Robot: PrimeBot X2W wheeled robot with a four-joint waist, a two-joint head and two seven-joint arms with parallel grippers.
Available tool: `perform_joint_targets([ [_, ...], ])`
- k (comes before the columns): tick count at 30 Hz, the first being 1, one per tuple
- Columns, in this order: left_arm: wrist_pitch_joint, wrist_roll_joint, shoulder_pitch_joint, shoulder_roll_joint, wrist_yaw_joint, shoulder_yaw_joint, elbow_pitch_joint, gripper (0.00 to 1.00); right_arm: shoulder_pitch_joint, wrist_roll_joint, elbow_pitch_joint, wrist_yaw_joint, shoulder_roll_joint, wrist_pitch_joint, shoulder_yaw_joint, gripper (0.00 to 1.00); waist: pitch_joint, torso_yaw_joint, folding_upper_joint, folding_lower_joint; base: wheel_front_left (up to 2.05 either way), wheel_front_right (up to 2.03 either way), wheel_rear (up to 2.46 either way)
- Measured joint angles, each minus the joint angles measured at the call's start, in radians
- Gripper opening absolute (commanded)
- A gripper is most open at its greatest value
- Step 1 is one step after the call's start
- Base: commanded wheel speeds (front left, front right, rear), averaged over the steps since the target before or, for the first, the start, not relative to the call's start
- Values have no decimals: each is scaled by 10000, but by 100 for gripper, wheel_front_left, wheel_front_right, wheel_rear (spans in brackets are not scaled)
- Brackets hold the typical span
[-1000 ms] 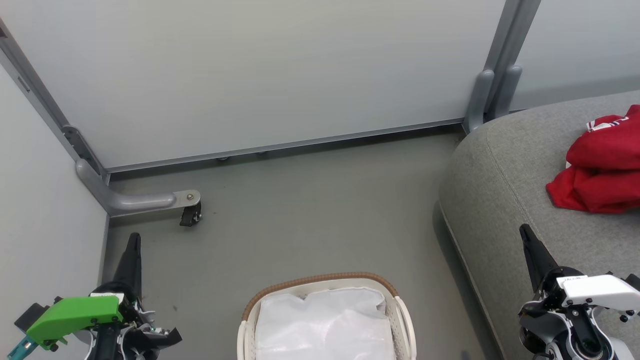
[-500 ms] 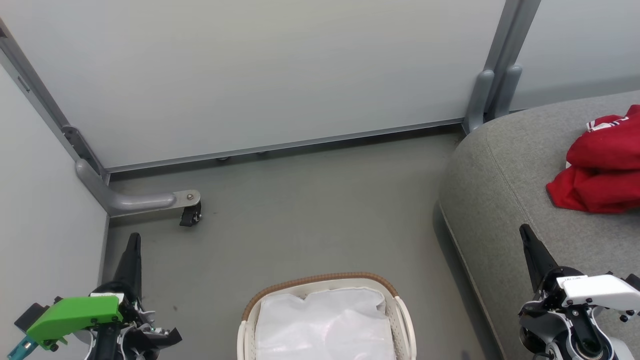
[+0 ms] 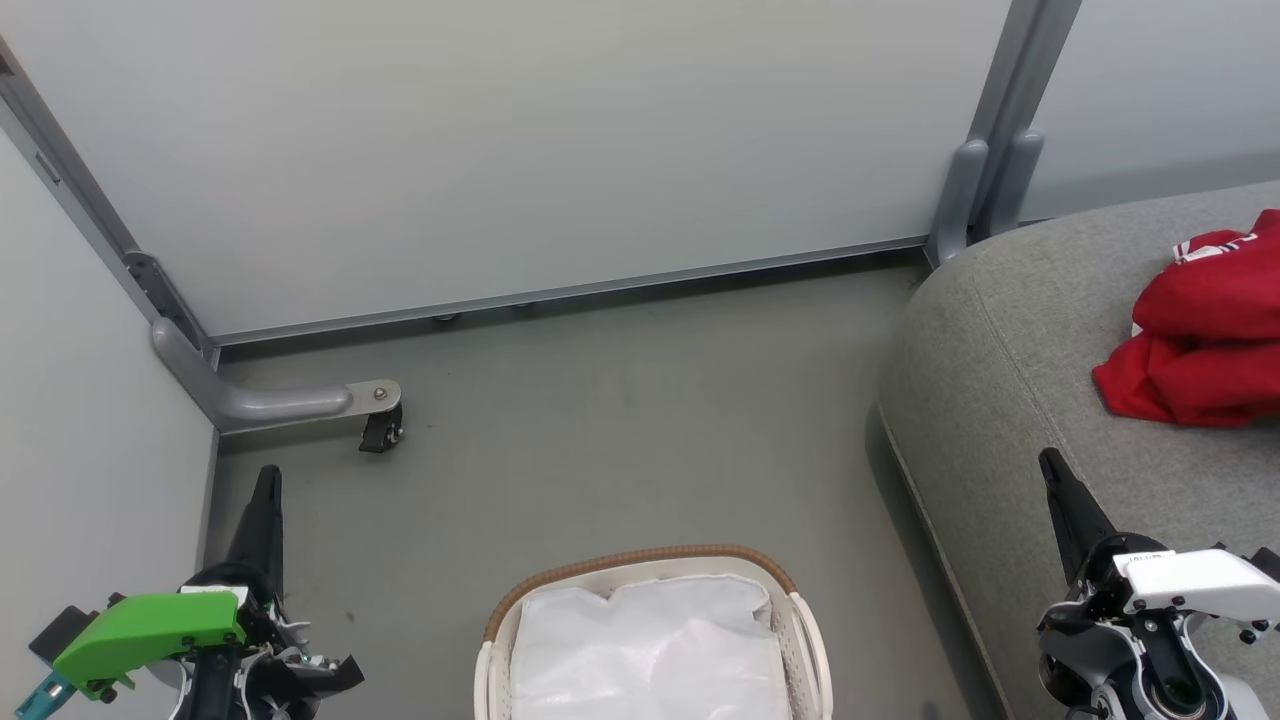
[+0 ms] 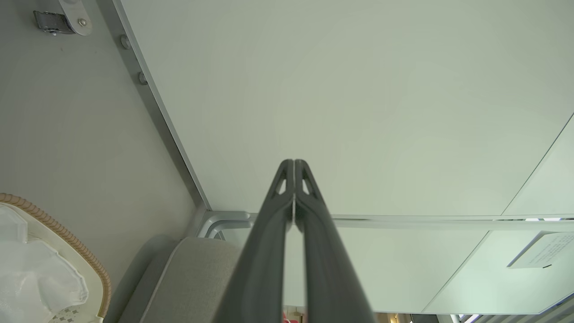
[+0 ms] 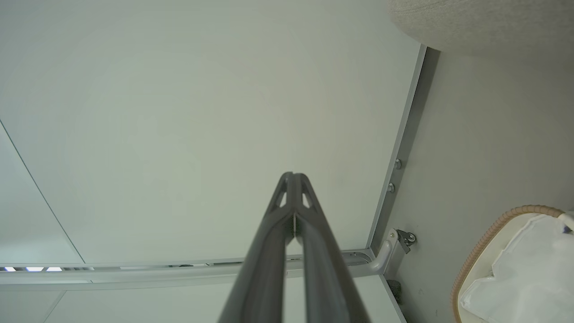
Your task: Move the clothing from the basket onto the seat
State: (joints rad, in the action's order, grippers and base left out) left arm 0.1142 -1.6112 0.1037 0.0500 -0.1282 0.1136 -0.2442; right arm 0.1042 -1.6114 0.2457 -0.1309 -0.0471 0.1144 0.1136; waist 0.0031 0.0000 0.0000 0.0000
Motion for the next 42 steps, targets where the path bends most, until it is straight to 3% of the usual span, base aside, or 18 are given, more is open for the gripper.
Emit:
perform_joint_targets([
  [42, 0, -2, 0, -2, 0, 0, 4, 0, 1, 0, -2, 0, 0, 0, 0, 0, 0, 0, 0, 0, 0, 0, 0],
])
